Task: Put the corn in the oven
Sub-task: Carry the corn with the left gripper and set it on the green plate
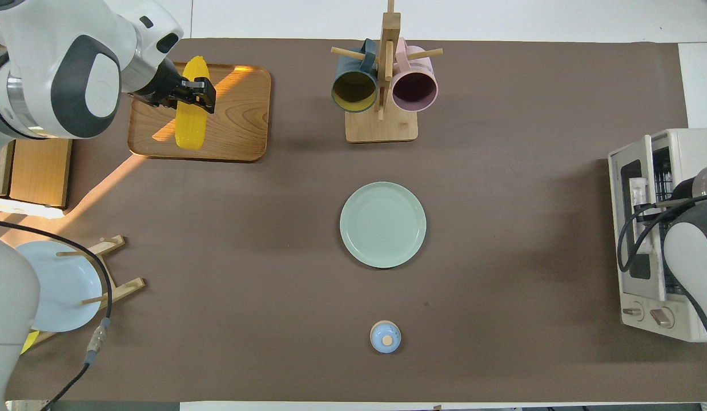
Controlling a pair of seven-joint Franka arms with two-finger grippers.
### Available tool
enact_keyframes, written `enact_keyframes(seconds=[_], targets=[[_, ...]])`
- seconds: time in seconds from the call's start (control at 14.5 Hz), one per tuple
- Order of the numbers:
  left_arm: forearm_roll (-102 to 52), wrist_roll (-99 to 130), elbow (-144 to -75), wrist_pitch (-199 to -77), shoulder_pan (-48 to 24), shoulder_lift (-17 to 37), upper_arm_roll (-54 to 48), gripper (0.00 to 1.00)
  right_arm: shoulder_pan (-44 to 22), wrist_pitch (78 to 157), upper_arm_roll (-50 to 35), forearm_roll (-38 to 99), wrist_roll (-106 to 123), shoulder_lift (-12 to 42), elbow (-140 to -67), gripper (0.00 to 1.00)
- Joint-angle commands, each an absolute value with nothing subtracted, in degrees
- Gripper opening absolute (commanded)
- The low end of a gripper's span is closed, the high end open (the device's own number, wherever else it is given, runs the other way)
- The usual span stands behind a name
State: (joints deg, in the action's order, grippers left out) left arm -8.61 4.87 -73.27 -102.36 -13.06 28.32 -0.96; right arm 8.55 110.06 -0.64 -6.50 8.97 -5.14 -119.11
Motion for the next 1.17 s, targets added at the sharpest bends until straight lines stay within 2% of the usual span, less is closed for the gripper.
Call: enact_keyframes(seconds=[0.0,0.28,0.41,0.55,0.89,1.1], targets=[[-9.4,10.79,-79.87,-100.02,-18.52,22.52,-0.09,0.0,8.88,120.48,-0.62,-5.01,7.91,-1.5,-125.06,0.0],[-9.49,19.15,-90.67,-106.49,-27.84,17.33,-0.18,0.0,8.7,125.85,-0.7,-2.56,6.24,1.75,-127.52,0.0],[-9.49,24.93,-99.97,-116.83,-33.46,13.91,-0.18,0.0,6.86,128.22,-0.7,-2.46,5.72,1.5,-129.28,0.0],[-9.49,30.21,-106.5,-127.22,-38.47,13.27,-0.18,0.0,6.77,131.2,-0.7,-2.46,5.71,1.14,-131.3,0.0],[-9.49,36.12,-104.34,-139.47,-45.61,23.1,-0.09,0.0,5.02,135.25,-0.79,-1.15,5.36,3.77,-132.89,0.0],[-9.14,35.95,-104.15,-140.71,-46.14,24.08,0.09,0.0,4.4,136.41,-0.97,-0.79,4.84,5.45,-132.8,0.0]])
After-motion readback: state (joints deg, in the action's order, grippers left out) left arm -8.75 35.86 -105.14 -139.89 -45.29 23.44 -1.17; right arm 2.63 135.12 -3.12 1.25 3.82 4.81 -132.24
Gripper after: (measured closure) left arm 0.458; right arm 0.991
